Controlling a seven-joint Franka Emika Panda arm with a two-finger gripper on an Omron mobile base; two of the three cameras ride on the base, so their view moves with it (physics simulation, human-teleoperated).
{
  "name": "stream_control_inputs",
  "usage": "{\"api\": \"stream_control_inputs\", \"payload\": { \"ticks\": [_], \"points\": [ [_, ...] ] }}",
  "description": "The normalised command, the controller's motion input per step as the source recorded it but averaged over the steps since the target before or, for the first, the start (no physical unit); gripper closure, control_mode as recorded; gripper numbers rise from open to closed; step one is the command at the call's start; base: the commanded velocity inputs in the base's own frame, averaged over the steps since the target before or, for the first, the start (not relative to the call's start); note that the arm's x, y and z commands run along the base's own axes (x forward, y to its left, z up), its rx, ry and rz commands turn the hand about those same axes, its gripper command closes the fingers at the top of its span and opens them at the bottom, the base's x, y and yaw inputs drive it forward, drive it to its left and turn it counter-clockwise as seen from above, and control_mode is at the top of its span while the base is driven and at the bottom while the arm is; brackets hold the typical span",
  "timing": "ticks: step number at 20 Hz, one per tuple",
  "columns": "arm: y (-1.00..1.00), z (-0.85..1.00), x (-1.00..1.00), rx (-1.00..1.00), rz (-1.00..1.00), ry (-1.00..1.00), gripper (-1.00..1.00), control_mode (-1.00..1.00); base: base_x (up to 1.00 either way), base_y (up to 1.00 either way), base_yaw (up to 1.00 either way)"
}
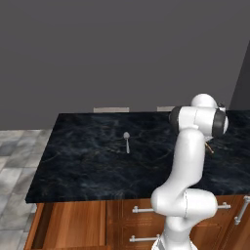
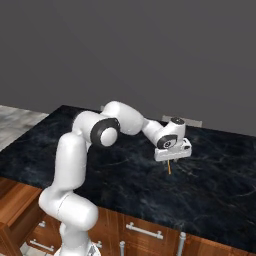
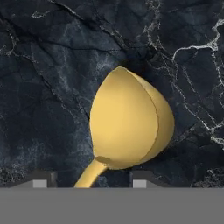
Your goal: Organize the utensils by type. Pick up the wooden spoons from the counter and place them in the open cabinet. Then pick up the metallic utensils from the counter and place them in the open drawer.
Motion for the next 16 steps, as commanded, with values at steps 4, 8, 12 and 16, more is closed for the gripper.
{"api": "stream_control_inputs", "payload": {
  "ticks": [4, 8, 12, 16],
  "points": [
    [0.24, -0.41, -0.51, -0.16, 0.04, 0.0, 1.0, -1.0, 0.0, 0.0, 0.0],
    [0.19, -0.05, -0.59, -0.07, 0.14, 0.0, 1.0, -1.0, 0.0, 0.0, 0.0],
    [0.18, 0.23, -0.6, -0.03, 0.2, 0.03, 1.0, -1.0, 0.0, 0.0, 0.0],
    [0.19, 0.55, -0.55, -0.01, 0.24, 0.1, 1.0, -1.0, 0.0, 0.0, 0.0]
  ]
}}
